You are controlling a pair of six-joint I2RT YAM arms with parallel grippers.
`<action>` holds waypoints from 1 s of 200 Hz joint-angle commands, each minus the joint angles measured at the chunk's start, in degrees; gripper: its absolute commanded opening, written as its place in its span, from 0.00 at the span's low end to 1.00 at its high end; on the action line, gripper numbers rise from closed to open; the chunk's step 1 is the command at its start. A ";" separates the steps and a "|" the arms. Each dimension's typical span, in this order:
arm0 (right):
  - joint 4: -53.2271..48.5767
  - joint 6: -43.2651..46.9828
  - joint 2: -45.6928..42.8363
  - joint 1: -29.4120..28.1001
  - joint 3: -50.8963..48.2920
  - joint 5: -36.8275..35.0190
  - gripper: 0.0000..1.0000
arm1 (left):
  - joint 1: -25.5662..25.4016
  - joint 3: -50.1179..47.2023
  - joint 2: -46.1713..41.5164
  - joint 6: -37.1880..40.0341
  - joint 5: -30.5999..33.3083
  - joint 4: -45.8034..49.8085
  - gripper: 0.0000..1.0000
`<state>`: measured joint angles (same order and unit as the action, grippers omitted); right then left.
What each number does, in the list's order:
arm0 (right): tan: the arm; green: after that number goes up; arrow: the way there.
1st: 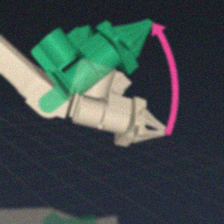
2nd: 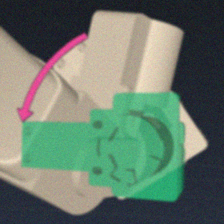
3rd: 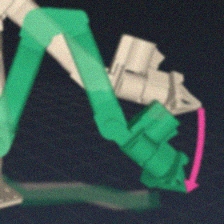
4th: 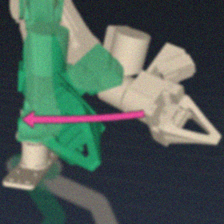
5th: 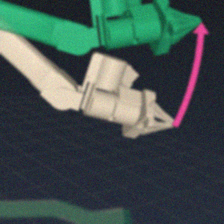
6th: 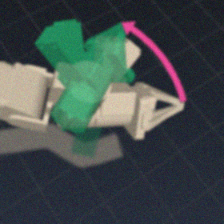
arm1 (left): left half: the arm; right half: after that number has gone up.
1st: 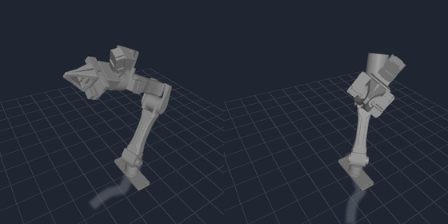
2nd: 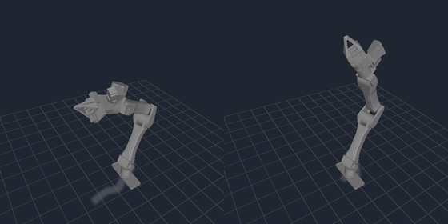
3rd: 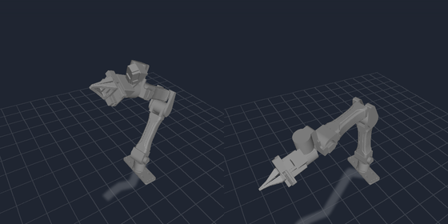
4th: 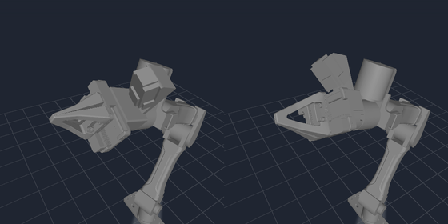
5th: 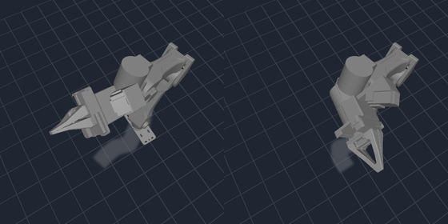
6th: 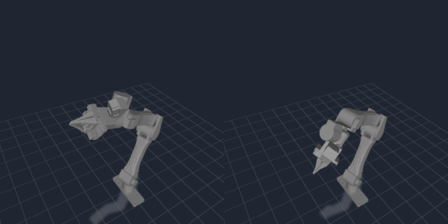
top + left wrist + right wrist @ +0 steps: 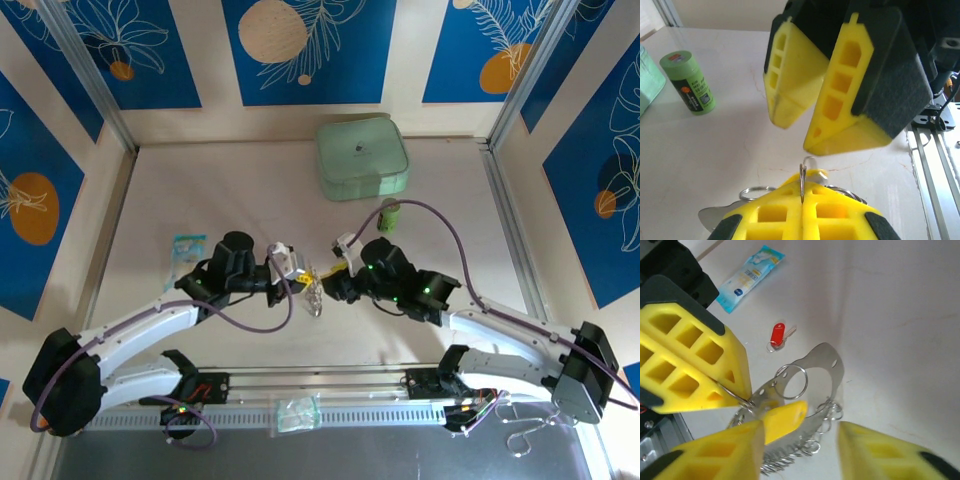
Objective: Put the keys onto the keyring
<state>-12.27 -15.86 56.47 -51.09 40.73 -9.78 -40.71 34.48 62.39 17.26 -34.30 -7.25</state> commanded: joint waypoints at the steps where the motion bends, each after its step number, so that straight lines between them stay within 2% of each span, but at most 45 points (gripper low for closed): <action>1: 0.66 6.48 -5.86 1.62 -1.94 5.24 0.46 | -0.85 -1.58 -1.48 1.84 -3.76 -5.68 0.00; 32: 8.54 22.05 -9.74 1.71 -8.01 15.20 0.46 | -0.85 -4.62 -1.75 5.19 -8.98 -11.27 0.00; 41: 10.50 25.12 -9.63 1.61 -8.89 16.08 0.46 | -0.86 -4.85 -1.74 5.52 -9.18 -11.64 0.00; 93: 11.23 22.87 -2.49 3.32 -6.52 21.74 0.34 | -0.86 -5.74 -1.92 6.91 -10.01 -12.82 0.00; 123: 14.08 21.99 -2.59 3.36 -7.64 21.15 0.27 | -0.82 -5.83 -2.09 7.52 -10.41 -12.54 0.00; 159: 13.65 22.17 -2.77 3.38 -7.49 22.54 0.24 | -0.84 -5.65 -2.18 8.01 -10.34 -11.83 0.00; 200: 12.45 22.78 -2.76 3.44 -7.26 23.14 0.03 | -0.86 -5.65 -2.36 8.00 -10.34 -11.75 0.00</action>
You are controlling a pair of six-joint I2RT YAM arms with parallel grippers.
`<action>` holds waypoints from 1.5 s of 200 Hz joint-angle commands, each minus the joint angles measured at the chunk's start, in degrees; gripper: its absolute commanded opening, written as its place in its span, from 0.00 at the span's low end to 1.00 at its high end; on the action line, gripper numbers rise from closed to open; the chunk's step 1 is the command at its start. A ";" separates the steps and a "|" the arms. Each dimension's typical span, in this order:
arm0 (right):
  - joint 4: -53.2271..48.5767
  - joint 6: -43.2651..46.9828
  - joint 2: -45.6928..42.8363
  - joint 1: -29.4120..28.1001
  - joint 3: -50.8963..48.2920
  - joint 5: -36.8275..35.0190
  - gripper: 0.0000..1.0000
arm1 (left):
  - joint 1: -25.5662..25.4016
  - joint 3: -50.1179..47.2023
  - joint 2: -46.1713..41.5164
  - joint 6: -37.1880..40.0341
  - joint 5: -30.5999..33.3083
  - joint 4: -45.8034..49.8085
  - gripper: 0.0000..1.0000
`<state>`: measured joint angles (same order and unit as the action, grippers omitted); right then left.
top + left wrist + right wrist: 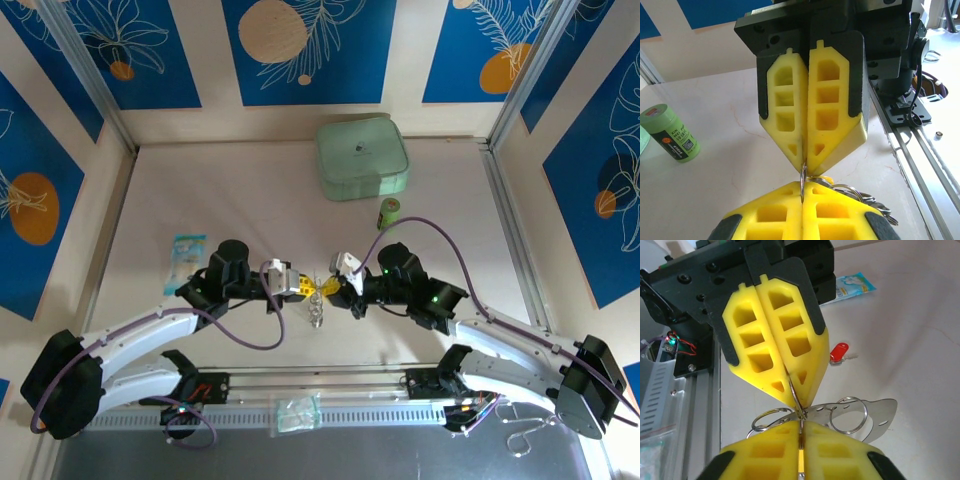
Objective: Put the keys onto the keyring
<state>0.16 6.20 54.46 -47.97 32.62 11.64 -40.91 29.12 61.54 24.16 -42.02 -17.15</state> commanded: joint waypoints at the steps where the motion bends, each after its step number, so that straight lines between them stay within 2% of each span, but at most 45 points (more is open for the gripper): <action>1: -0.03 0.78 -0.75 0.28 0.82 1.76 0.03 | -0.67 -0.30 -1.51 1.12 -2.63 -1.84 0.00; 8: -0.33 0.87 -0.82 0.24 0.89 1.76 0.00 | -0.66 -0.30 -1.51 1.06 -2.63 -1.92 0.00; 71: 1.12 2.66 2.53 -0.34 -0.73 0.13 0.00 | -0.62 -1.02 -1.60 -1.43 -6.99 -5.50 0.00; 110: 2.13 4.16 1.55 -0.99 -1.20 -0.54 0.00 | -0.67 -0.82 -1.07 -2.10 -7.38 -5.70 0.00; 124: 2.93 4.25 0.30 -0.92 -1.25 -0.66 0.13 | -0.65 -0.82 -0.90 -2.16 -7.39 -5.79 0.00; 139: 4.00 4.53 -0.89 -0.92 -1.60 -0.19 0.18 | -0.62 -0.76 -0.75 -2.12 -7.29 -5.79 0.00; 219: 7.40 4.37 -0.87 -1.36 -2.17 2.64 0.20 | -0.66 -0.56 -0.24 -2.45 -6.57 -5.62 0.00; 256: 0.86 7.25 -4.45 -1.10 -2.51 -1.53 0.30 | -0.66 -0.47 -0.67 -1.45 -4.61 -4.66 0.00; 300: 4.36 5.69 -3.44 -1.06 -2.52 2.69 0.32 | -0.62 -0.13 -0.54 -1.21 -5.09 -4.21 0.00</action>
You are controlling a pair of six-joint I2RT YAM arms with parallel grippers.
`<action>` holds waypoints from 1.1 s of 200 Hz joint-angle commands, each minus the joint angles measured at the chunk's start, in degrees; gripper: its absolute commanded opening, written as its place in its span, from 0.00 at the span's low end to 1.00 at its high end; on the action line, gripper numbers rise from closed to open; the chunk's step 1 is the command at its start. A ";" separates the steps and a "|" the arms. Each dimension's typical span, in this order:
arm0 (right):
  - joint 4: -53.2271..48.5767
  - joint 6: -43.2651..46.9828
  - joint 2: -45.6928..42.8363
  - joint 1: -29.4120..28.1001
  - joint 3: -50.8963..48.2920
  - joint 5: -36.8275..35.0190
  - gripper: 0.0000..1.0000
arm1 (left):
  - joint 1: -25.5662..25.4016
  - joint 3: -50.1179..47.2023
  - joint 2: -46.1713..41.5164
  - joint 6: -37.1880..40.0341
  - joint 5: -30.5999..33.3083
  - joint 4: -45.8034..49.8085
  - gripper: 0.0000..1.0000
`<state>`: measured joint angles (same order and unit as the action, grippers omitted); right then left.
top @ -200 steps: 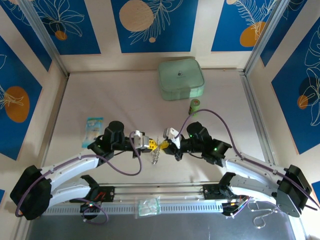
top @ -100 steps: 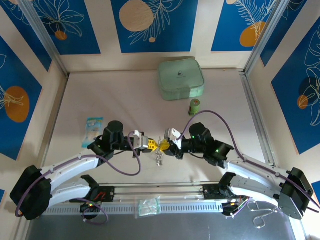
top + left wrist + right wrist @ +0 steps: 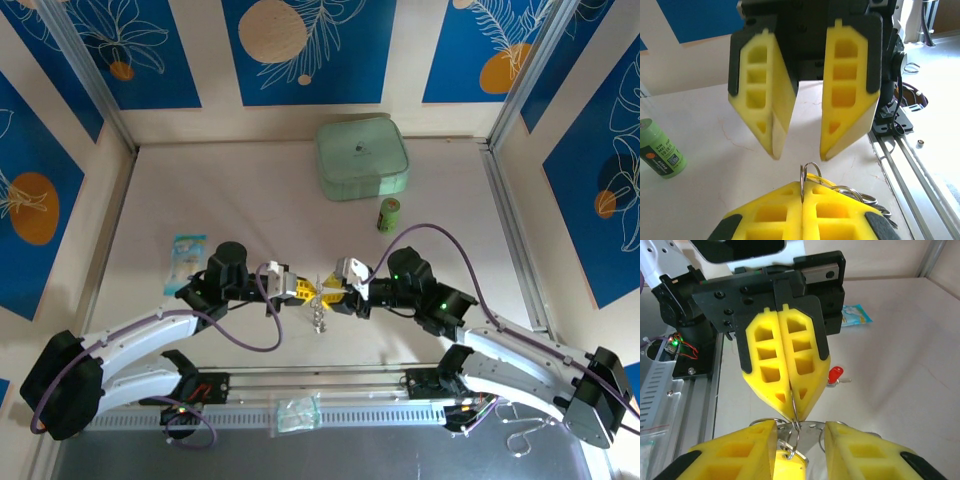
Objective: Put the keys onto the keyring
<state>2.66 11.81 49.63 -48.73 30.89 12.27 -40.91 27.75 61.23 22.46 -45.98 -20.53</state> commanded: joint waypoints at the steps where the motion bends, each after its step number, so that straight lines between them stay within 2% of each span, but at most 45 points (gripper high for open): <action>1: 1.98 0.06 1.50 -0.35 -0.73 2.05 0.32 | -0.65 1.25 -0.24 0.53 -1.13 -0.82 0.00; 49: 4.86 0.14 5.25 -0.64 0.39 2.41 0.25 | -0.66 1.17 -0.32 0.59 -1.66 -0.82 0.00; 61: 5.65 0.12 5.64 -0.74 0.34 2.54 0.18 | -0.61 1.21 -0.24 0.57 -1.74 -0.82 0.00; 80: 6.16 0.12 6.01 -0.84 0.39 2.56 0.00 | -0.67 1.26 -0.24 0.58 -1.79 -0.66 0.00; 100: 4.79 1.44 5.43 -0.79 0.70 2.16 0.00 | -0.67 1.88 -0.06 0.72 0.38 1.03 0.00; 114: 1.20 3.49 4.89 -0.73 1.82 1.26 0.00 | -0.66 2.90 -0.27 2.42 3.23 4.69 0.23; 133: -6.88 7.39 5.21 -0.75 5.13 0.09 0.00 | -0.65 4.51 -0.82 5.69 6.26 10.38 0.29; 151: -14.39 10.42 6.76 -0.89 8.78 -0.20 0.00 | -0.65 6.48 -0.47 7.74 9.17 15.74 0.28; 186: -20.54 13.71 9.58 -1.19 14.25 -0.12 0.00 | -0.63 8.65 0.74 9.77 8.87 20.62 0.26; 204: -24.46 15.76 12.04 -2.07 17.92 -0.26 0.00 | -0.60 8.84 0.91 9.63 8.70 20.38 0.21; 220: -27.36 16.99 14.35 -2.70 21.06 -0.58 0.00 | -0.66 8.84 0.82 9.45 7.96 20.08 0.12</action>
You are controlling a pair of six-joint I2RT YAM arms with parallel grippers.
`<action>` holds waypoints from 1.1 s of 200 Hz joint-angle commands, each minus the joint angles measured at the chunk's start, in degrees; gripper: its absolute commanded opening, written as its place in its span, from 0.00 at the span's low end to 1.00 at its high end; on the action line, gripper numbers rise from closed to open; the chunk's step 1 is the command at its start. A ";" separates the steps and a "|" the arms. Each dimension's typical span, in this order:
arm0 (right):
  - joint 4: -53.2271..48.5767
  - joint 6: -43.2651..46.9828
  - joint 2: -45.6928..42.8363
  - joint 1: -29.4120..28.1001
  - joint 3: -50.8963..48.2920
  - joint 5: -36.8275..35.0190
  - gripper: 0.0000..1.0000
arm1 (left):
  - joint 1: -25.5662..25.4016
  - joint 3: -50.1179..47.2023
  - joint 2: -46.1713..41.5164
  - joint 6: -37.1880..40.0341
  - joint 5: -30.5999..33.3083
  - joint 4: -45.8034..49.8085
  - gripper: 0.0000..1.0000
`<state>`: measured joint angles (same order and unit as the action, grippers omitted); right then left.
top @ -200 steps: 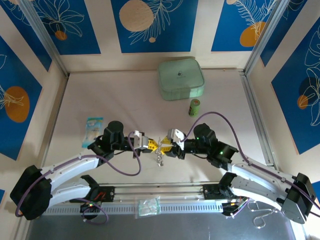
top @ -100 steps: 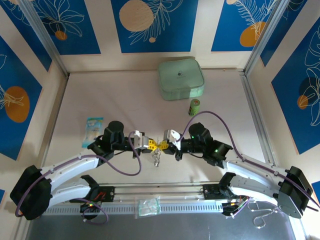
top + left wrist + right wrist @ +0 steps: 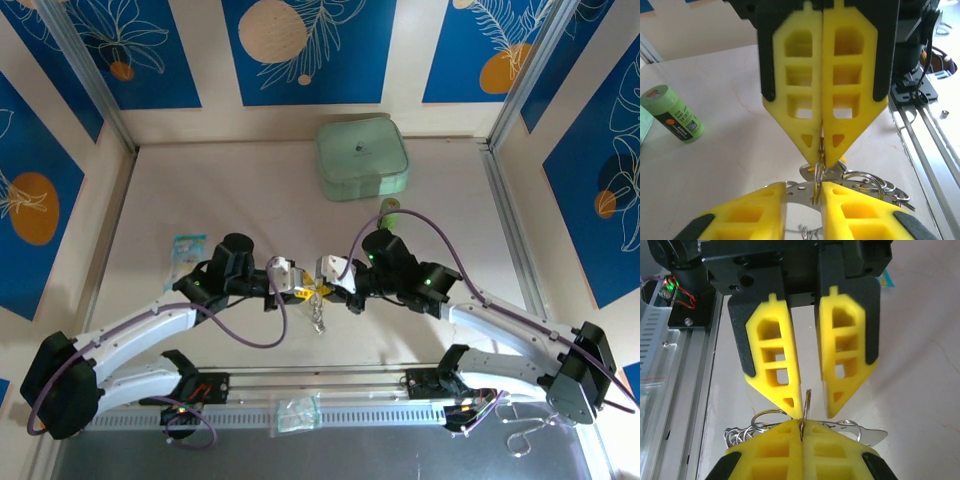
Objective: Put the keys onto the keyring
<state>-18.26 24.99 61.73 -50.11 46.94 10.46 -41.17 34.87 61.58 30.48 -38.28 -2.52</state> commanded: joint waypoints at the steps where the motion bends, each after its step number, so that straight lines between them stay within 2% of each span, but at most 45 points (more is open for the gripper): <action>1: -6.53 3.82 2.38 -1.36 5.23 1.23 0.00 | -0.40 1.70 0.47 1.42 0.20 2.08 0.12; 23: -6.97 3.73 3.24 -1.19 7.01 2.19 0.00 | -0.40 1.43 0.05 0.95 -0.68 1.37 0.00; 43: -3.53 1.20 1.82 0.62 4.84 4.79 0.00 | -0.34 0.58 -0.32 -0.46 -1.73 -0.76 0.00; 50: -1.41 -0.35 1.01 1.37 3.41 5.52 0.09 | -0.40 0.24 -0.40 -1.12 -2.16 -1.67 0.00; 62: 3.27 -3.43 -0.75 2.69 0.06 7.14 0.29 | -0.37 -0.30 -0.26 -2.34 -2.71 -3.30 0.00; 78: 10.60 -7.52 -3.00 4.45 -4.86 10.06 0.34 | -0.36 -1.01 -0.15 -3.94 -3.19 -5.91 0.00; 97: 17.40 -11.06 -4.67 5.28 -9.06 11.21 0.35 | -0.40 -1.69 0.11 -5.20 -3.79 -8.11 0.00; 123: 20.90 -12.75 -5.30 5.38 -11.37 11.21 0.34 | -0.39 -1.96 0.37 -5.95 -4.52 -9.07 0.00; 182: 22.08 -12.69 -5.91 5.46 -12.30 10.87 0.31 | -0.39 -1.90 0.73 -6.03 -5.50 -8.99 0.00; 220: 21.43 -12.22 -5.76 5.33 -12.26 10.18 0.25 | -0.40 -1.87 0.76 -6.26 -6.01 -9.25 0.00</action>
<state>2.57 12.97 56.51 -44.86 35.51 19.97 -41.17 33.26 62.43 25.32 -41.56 -9.06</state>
